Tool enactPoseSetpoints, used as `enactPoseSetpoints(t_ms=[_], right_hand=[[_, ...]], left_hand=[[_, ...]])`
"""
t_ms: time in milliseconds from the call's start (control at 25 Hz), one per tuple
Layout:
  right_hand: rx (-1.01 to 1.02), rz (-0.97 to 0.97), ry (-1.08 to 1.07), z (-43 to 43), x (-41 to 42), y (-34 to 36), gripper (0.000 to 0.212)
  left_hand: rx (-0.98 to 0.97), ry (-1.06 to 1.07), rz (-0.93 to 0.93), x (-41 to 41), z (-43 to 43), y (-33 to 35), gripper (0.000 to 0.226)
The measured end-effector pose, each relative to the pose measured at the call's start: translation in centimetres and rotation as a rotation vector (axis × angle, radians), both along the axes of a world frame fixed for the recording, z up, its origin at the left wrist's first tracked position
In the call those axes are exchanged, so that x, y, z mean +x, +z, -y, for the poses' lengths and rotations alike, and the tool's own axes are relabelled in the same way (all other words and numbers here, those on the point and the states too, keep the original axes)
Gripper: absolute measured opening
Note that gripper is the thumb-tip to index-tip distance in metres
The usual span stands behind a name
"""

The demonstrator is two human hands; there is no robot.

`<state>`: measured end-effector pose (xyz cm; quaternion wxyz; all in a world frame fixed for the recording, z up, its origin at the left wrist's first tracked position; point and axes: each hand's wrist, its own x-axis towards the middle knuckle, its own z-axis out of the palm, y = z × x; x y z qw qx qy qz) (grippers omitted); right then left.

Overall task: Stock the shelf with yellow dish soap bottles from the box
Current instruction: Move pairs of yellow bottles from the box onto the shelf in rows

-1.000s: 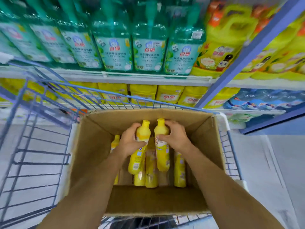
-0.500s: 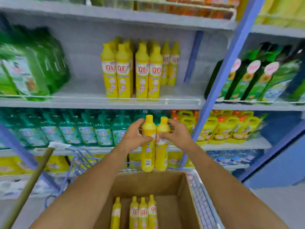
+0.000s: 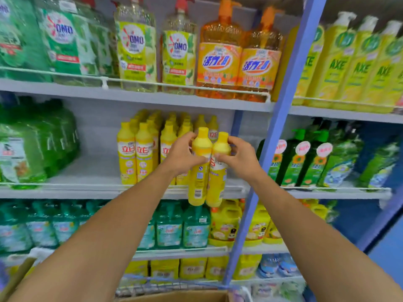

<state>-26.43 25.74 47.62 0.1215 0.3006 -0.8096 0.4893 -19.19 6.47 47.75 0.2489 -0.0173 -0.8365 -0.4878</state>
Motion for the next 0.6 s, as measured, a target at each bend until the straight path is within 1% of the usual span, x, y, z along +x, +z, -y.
enactPoseSetpoints(t_ms=[120, 240, 400, 480, 560, 600], right_hand=[[-0.016, -0.013, -0.006, -0.2, -3.6, 0.3, 0.053], [-0.006, -0.001, 0.013, -0.3, -8.2, 0.6, 0.058], [-0.034, 0.03, 0.047, 0.2, -12.2, -0.6, 0.053], [-0.041, 0.064, 0.05, 0.4, -13.6, -2.1, 0.064], [-0.085, 0.111, 0.079, 0.6, -14.9, -3.5, 0.073], [-0.105, 0.126, 0.091, 0.7, -15.5, -3.9, 0.077]], left_hand=[[-0.039, 0.047, -0.001, -3.4, -0.7, 1.0, 0.067], [-0.052, 0.104, 0.006, -7.5, -1.4, 1.4, 0.063], [-0.048, 0.202, 0.045, -11.3, -2.1, 0.5, 0.075], [-0.062, 0.241, 0.084, -12.4, -2.6, -0.8, 0.072], [-0.073, 0.286, 0.098, -13.2, -3.0, -1.9, 0.061], [-0.077, 0.312, 0.098, -13.5, -3.1, -2.3, 0.059]])
